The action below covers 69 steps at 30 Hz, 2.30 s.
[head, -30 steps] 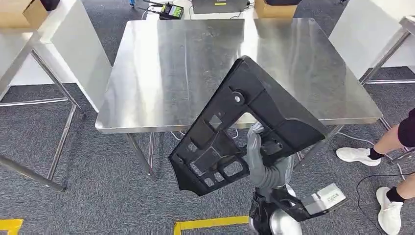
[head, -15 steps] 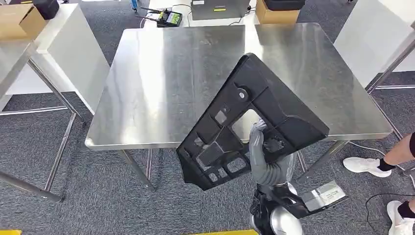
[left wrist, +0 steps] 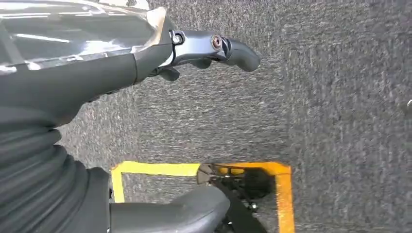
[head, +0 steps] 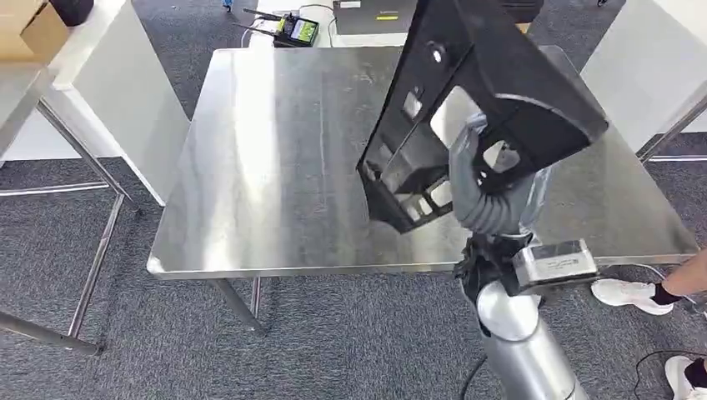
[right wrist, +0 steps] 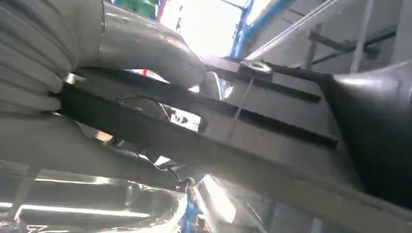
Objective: Take the parts from the cabinet and place them on the table.
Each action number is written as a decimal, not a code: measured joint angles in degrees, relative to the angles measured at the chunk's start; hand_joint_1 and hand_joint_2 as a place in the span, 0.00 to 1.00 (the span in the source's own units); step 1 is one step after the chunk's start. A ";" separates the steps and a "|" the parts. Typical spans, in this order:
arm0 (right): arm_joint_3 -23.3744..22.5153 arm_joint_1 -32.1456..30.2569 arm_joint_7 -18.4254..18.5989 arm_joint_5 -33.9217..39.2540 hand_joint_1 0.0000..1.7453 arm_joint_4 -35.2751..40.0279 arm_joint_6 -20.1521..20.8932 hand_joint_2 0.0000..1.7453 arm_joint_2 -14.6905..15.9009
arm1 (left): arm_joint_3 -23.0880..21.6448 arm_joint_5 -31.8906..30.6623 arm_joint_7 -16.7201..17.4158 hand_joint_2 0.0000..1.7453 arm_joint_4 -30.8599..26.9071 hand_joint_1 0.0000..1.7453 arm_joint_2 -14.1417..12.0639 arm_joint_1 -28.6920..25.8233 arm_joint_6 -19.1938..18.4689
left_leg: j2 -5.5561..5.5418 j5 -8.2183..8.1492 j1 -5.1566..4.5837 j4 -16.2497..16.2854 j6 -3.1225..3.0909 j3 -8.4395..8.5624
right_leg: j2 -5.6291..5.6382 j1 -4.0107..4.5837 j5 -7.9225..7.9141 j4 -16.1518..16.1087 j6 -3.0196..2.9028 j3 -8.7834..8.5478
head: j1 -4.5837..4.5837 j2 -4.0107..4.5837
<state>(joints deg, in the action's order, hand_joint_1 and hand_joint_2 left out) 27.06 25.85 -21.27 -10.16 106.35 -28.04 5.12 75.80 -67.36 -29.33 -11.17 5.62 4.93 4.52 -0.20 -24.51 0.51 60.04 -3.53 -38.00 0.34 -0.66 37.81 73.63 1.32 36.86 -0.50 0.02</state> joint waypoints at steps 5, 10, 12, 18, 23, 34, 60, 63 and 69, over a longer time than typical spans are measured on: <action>-0.48 1.32 0.11 -0.37 1.00 -1.00 -0.09 1.00 0.76 | 0.00 0.00 0.04 1.00 0.00 0.00 0.42 -0.02 -0.02 | -0.76 -1.94 0.02 0.05 0.66 2.57 | -0.24 -0.45 -10.22 -12.35 3.07 -1.37 | -0.02 0.00; -0.72 2.47 0.74 -2.31 1.00 -1.64 -0.89 1.00 0.90 | 0.00 0.02 0.22 1.00 0.00 0.00 0.41 -0.04 -0.02 | -0.88 -2.48 -0.42 0.11 0.36 2.81 | -0.14 -0.28 -11.19 -14.45 1.40 -2.40 | 0.15 0.00; -0.70 4.64 2.40 -4.93 1.00 -2.31 -1.03 1.00 1.16 | -0.02 -0.02 0.42 1.00 0.02 0.00 0.55 0.01 -0.02 | -0.73 -2.48 -0.42 -0.35 0.38 3.08 | 0.00 -0.19 -11.11 -14.46 1.28 -2.40 | 0.15 0.00; -0.57 13.47 9.74 -12.95 1.00 -7.42 0.28 1.00 1.90 | 0.00 -0.31 0.66 1.00 0.02 0.00 0.59 0.07 0.15 | -0.57 -2.46 -0.43 -0.81 0.49 3.46 | 0.17 -0.08 -10.87 -14.45 0.89 -2.50 | 0.11 0.00; -0.35 17.19 14.94 -22.30 1.00 -12.23 1.46 1.00 2.82 | -0.15 -1.16 -0.46 1.00 0.02 0.00 0.59 0.08 -1.16 | -0.58 -2.46 -0.40 -0.85 1.13 3.49 | 0.15 -0.02 -10.86 -14.42 0.87 -2.54 | 0.15 0.00; -4.59 17.33 29.42 -56.72 1.00 -27.81 3.36 1.00 15.79 | -1.64 -2.62 -0.63 1.00 0.11 0.00 0.55 -0.13 -2.86 | -0.95 -2.49 -0.73 -0.84 1.39 3.63 | -0.33 -0.03 -10.85 -14.99 0.88 -3.09 | 0.04 0.00; -15.75 20.41 17.02 -67.78 1.00 -62.49 -8.48 1.00 21.87 | -1.49 -2.03 0.15 1.00 0.37 0.00 -0.04 0.38 -3.43 | -0.12 -2.86 -1.24 -0.92 0.54 4.16 | 0.37 -0.06 -10.89 -15.28 1.00 -3.72 | 0.02 0.00; -11.03 23.18 17.46 -70.08 1.00 -64.79 -7.69 1.00 18.61 | -1.51 -2.25 -0.09 1.00 0.37 0.00 -0.20 0.98 -3.69 | -0.25 -2.85 -1.23 -0.93 0.55 4.23 | 0.33 -0.01 -10.88 -15.27 1.00 -3.73 | -0.07 0.00; -3.50 27.91 17.38 -71.25 1.00 -67.27 -6.47 1.00 12.09 | -1.66 -3.06 -0.13 1.00 0.37 0.00 -0.28 1.20 -3.96 | -0.27 -2.82 -1.07 -0.93 0.61 4.33 | 0.31 0.00 -10.87 -15.26 0.99 -3.72 | 0.09 0.00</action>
<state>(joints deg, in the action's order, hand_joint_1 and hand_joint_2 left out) 23.56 53.77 -3.89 -81.42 39.08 -34.51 17.21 74.14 -70.42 -29.47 -10.80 5.33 6.12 0.57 -0.47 -27.32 -0.55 59.12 -2.92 -33.68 0.65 -0.66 26.94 58.37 2.31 33.14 -0.41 0.02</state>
